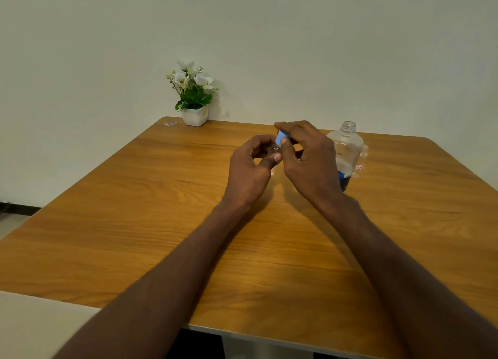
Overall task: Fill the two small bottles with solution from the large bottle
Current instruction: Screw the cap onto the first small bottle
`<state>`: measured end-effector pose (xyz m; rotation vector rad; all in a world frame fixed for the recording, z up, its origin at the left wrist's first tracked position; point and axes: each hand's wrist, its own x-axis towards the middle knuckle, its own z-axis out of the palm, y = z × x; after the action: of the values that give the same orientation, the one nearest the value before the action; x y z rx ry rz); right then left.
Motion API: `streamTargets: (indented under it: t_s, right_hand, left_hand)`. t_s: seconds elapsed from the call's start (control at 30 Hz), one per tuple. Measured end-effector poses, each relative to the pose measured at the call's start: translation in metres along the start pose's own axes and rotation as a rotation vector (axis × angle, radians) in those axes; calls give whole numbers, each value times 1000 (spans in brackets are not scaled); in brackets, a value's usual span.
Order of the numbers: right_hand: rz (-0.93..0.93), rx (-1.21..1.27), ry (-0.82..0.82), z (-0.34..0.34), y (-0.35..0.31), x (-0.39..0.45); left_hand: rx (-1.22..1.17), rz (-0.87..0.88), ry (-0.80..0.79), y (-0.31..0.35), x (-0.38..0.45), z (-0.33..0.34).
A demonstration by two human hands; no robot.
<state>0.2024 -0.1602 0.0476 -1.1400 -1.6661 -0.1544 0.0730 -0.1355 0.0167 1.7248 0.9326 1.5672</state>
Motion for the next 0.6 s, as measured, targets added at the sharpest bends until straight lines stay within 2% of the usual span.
streamTargets:
  t_s: [0.17, 0.6]
  right_hand:
    - [62, 23, 11, 0, 3, 0]
    - [67, 85, 14, -2, 1, 0]
  left_hand:
    - [-4, 5, -6, 1, -2, 1]
    - [-28, -22, 9, 2, 1, -1]
